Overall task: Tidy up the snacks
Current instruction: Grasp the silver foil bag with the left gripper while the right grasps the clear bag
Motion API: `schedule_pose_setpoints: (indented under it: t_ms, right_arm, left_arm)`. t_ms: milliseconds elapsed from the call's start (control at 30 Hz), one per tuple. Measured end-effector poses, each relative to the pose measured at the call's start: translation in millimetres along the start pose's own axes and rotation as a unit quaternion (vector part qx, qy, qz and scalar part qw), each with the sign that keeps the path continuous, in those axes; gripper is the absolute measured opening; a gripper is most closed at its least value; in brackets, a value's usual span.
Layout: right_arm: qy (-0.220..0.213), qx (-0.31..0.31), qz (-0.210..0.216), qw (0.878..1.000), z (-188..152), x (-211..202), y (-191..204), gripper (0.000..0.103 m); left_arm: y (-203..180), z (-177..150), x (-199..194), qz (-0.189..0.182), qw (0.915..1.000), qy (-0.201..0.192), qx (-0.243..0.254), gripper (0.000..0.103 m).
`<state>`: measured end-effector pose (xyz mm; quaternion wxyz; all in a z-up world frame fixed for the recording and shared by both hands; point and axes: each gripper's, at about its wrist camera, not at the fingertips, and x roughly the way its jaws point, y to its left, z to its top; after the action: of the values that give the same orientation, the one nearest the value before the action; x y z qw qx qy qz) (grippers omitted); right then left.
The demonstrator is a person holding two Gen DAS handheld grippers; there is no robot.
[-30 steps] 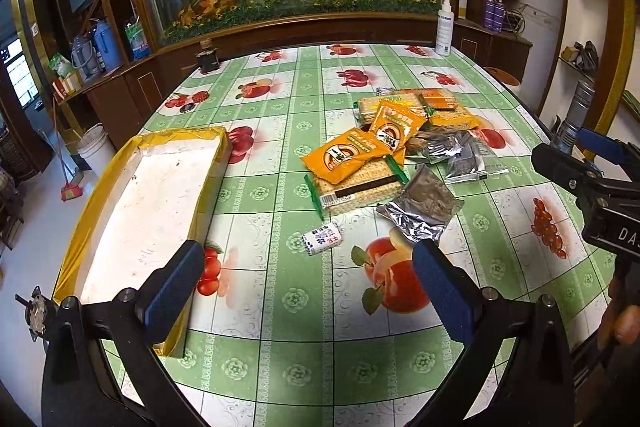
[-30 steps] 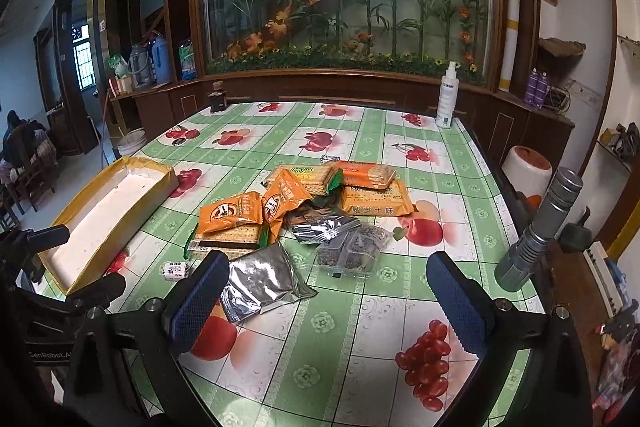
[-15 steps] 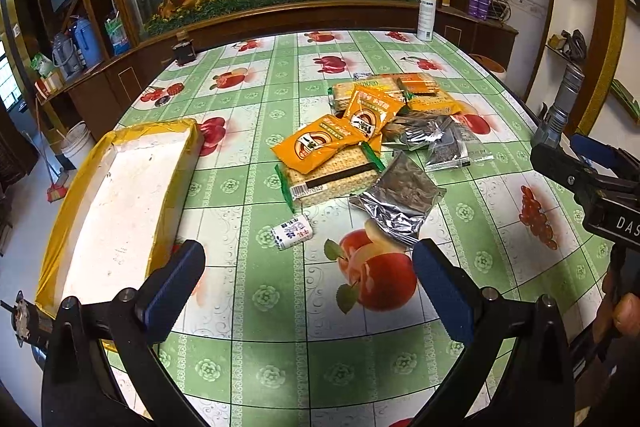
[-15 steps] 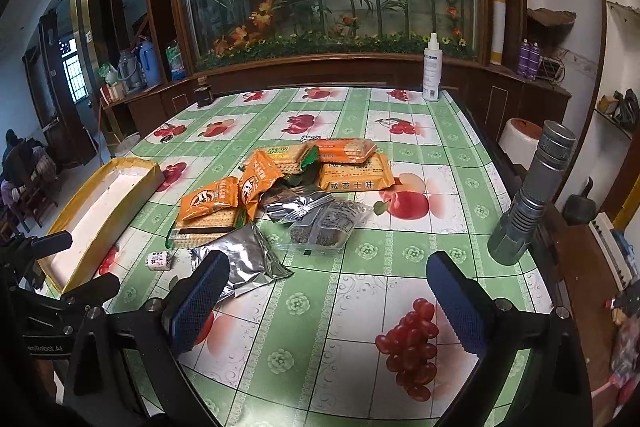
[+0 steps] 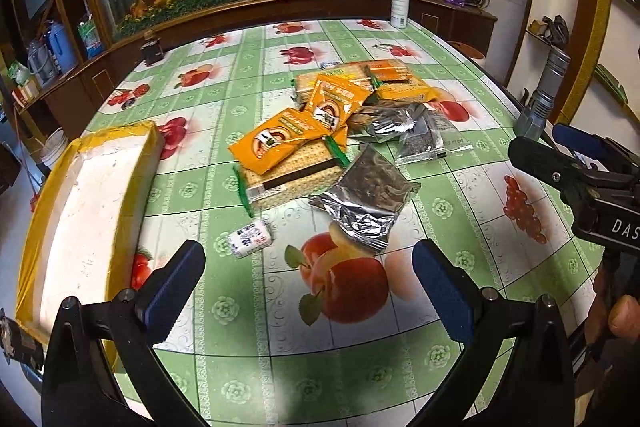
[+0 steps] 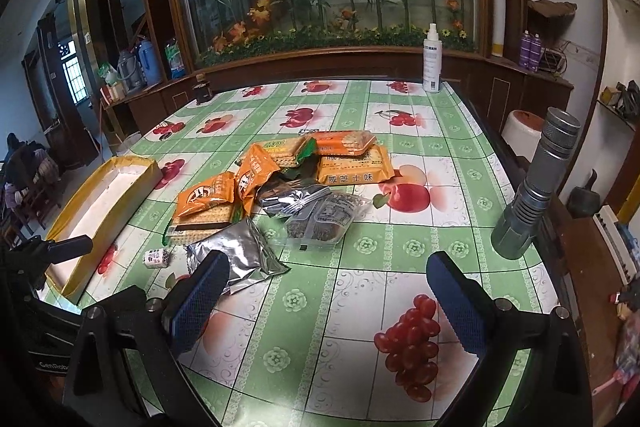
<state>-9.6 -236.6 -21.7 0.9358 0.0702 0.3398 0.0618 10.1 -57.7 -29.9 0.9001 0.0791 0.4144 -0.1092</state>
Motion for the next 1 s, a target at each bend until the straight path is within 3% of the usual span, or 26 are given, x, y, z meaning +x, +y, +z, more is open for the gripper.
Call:
schedule_pose_setpoints:
  t_ms: [333,567,633,700,900,1000]
  right_arm:
    - [0.032,0.018,0.016,0.999,-0.1,25.9,-8.5,0.1]
    - [0.041,0.039,0.021,0.998,-2.6,35.4,-20.1,0.1]
    - [0.042,0.044,0.024,0.998,-1.8,38.9,-23.4,0.1]
    - [0.044,0.051,0.031,0.997,0.0,44.1,-25.9,0.1]
    - [0.063,0.052,0.058,0.995,5.6,73.4,-22.7,0.1]
    - [0.073,0.043,0.055,0.995,11.1,92.2,-17.0,0.1]
  left_arm:
    - [-22.1,17.4,53.9,-0.068,0.9966,0.035,0.03,0.103]
    - [-34.1,27.5,85.4,-0.078,0.9943,0.056,0.046,0.103]
    - [-33.8,29.4,93.7,-0.086,0.9934,0.063,0.042,0.1]
    - [-31.9,30.2,101.5,-0.103,0.9915,0.072,0.034,0.091]
    - [-26.7,31.3,97.4,-0.127,0.9901,0.05,0.032,0.071]
    - [-20.4,31.4,98.7,-0.148,0.9876,0.048,0.022,0.067]
